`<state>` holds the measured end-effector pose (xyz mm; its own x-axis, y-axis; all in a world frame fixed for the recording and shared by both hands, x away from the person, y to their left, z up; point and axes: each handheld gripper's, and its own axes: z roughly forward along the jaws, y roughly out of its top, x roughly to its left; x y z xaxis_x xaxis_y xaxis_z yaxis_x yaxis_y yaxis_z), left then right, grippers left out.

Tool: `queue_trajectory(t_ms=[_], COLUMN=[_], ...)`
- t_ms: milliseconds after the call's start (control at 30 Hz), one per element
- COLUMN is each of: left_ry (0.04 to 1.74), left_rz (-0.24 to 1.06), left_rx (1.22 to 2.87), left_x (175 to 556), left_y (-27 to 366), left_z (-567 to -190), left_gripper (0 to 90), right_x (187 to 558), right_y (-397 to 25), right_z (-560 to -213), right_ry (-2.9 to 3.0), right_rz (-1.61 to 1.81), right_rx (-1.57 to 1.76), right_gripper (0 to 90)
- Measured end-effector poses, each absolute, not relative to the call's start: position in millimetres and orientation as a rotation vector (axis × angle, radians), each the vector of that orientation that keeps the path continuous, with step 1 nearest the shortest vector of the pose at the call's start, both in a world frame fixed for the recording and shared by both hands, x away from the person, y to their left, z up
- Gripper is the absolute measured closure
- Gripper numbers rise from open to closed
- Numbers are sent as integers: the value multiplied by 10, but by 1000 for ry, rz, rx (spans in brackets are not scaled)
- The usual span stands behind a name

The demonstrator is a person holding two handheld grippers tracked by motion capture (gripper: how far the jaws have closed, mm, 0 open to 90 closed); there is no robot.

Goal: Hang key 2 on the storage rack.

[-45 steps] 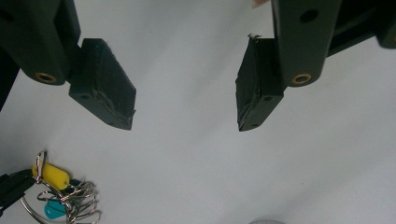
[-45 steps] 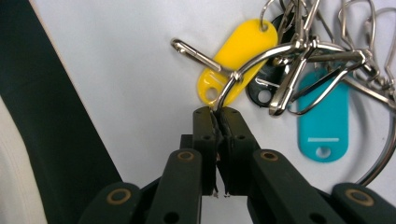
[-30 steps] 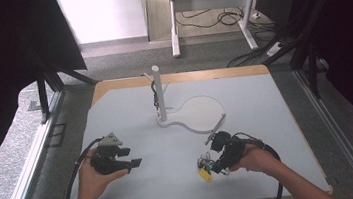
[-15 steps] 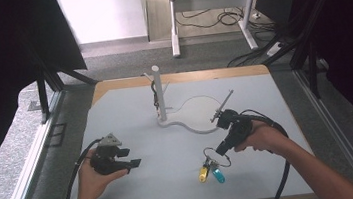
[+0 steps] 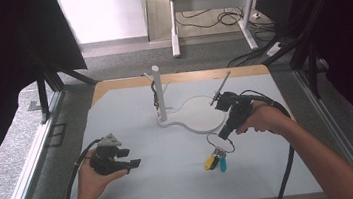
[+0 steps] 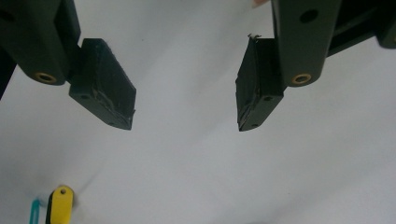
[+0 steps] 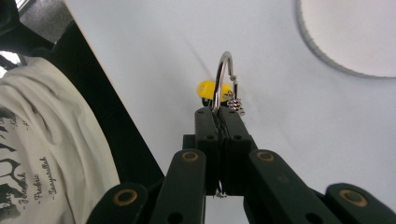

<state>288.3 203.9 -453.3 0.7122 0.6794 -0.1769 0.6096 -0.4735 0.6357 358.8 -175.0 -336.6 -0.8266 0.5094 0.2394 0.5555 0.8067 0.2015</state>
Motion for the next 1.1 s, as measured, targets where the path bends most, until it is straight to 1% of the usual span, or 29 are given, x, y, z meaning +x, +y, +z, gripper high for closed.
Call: queue_trajectory(t_ms=[233,833,1100], left_ry=[973,968,962], left_rz=[121,110,110], left_rx=[2223,2232,2237], left_x=[2884,2891,2882], left_y=[2027,2003,2013], left_z=[-4542,-4564,-4555], left_gripper=[381,381,380], right_x=[3687,3906,4087], right_y=[-1743,-1791,-1752], right_z=[-3232,-3018,-2960], right_ry=[-2816,-2835,-2837], right_rz=[-369,-396,-402], right_rx=[-839,-917,-962], right_gripper=[884,885,885])
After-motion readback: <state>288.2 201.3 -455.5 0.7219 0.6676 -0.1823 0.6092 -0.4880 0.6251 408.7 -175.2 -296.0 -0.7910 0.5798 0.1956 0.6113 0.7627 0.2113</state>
